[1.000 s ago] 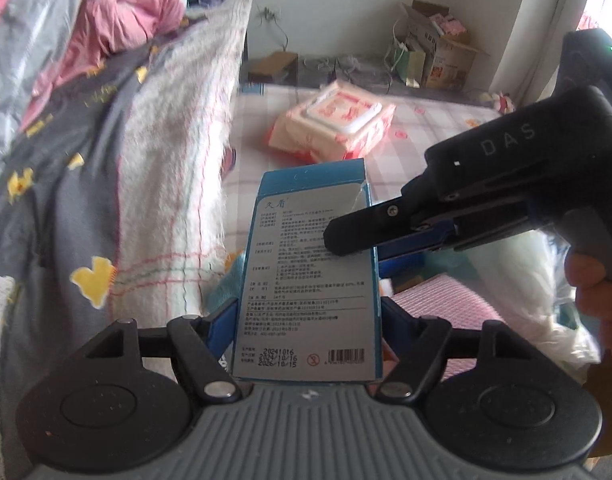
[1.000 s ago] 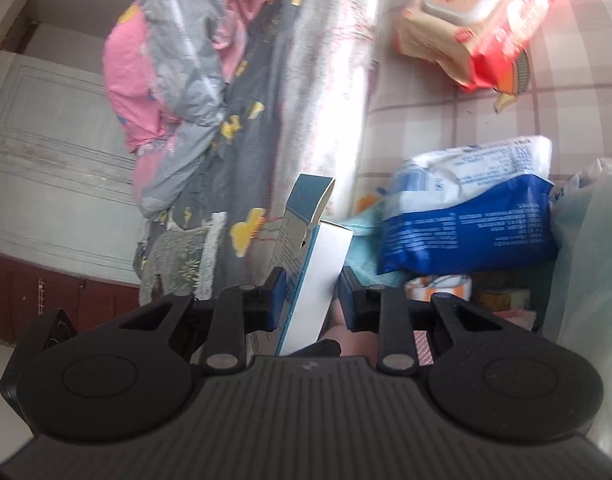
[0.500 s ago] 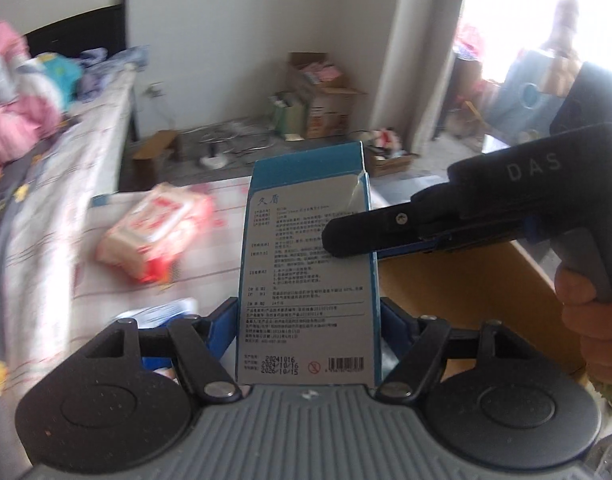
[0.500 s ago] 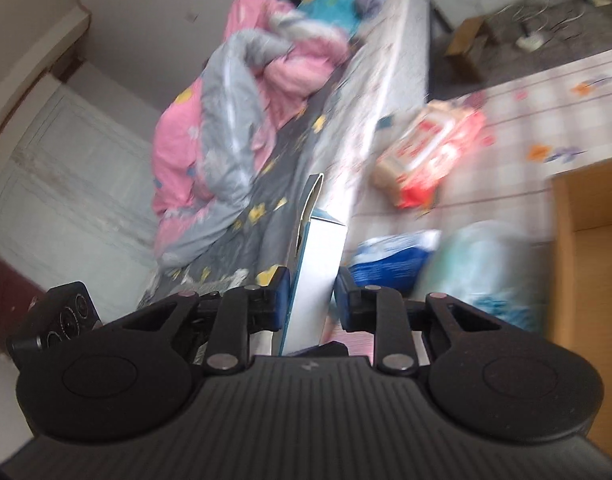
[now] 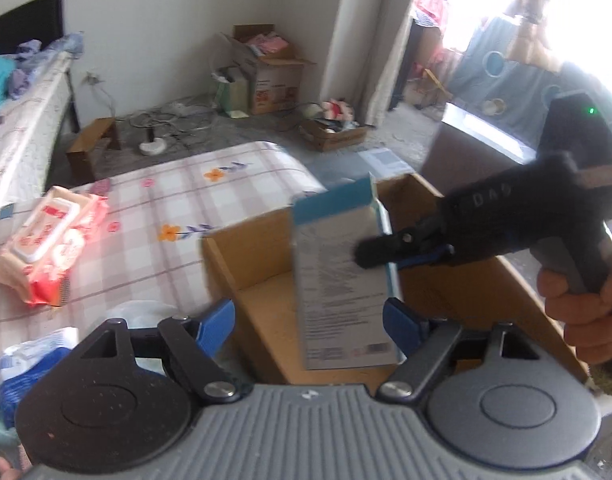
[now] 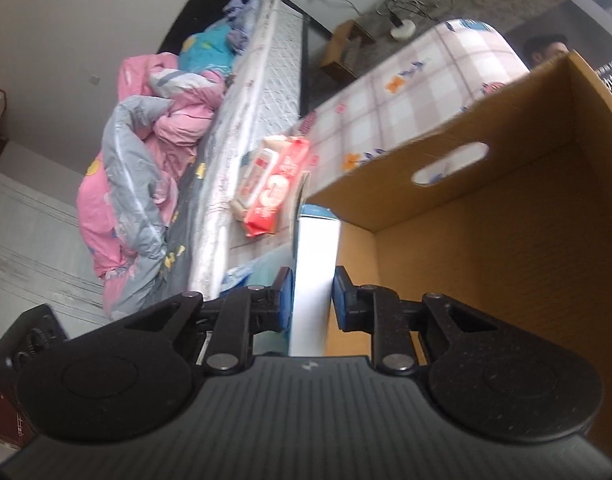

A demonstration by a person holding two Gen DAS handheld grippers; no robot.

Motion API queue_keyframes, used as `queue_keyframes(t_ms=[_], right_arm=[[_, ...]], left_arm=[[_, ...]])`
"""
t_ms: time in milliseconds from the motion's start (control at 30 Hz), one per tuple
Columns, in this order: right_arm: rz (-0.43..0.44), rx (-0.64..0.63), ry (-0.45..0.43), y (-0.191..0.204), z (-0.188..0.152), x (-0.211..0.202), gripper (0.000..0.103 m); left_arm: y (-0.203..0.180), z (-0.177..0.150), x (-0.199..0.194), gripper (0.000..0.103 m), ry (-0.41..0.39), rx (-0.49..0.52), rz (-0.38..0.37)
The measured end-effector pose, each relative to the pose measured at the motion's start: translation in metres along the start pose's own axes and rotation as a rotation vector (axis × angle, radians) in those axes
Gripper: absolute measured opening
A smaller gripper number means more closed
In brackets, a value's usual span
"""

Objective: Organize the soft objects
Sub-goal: 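Carry the box with the right gripper into the cardboard box and release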

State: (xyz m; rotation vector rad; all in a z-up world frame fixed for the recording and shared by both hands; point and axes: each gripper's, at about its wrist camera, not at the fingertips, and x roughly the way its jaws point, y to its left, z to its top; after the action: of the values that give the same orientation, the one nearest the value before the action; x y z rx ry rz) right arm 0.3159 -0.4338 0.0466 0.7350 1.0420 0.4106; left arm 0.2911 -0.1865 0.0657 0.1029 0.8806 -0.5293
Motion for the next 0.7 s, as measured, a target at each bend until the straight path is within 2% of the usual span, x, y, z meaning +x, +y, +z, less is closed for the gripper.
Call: queue_keyframes(t_ms=[233,400,467,567,633,700], right_arm=[[-0.074,0.035,0.12,-0.052,0.019,0.063,0.019],[-0.057,0.025,0.202,-0.07,0.025,0.119,0.019],[-0.05,-0.004,0.219,-0.068,0.027,0.135,0.022],[-0.114,-0.023,0.216,-0.061,0.028,0.147,0.03],[-0.157,-0.036,0.202,-0.057,0.026,0.147,0.043],[-0.182,-0.035,0.168,-0.054,0.023,0.14,0.048]], left_arm=[[0.043,0.0,-0.018,0.083,-0.028,-0.077,0.074],[0.056,-0.015,-0.041,0.086,-0.064,-0.117,0.107],[0.062,-0.021,-0.047,0.086,-0.075,-0.119,0.118],[0.068,-0.028,-0.052,0.088,-0.083,-0.124,0.129],[0.071,-0.035,-0.059,0.089,-0.093,-0.126,0.135],[0.076,-0.042,-0.064,0.089,-0.106,-0.128,0.139]])
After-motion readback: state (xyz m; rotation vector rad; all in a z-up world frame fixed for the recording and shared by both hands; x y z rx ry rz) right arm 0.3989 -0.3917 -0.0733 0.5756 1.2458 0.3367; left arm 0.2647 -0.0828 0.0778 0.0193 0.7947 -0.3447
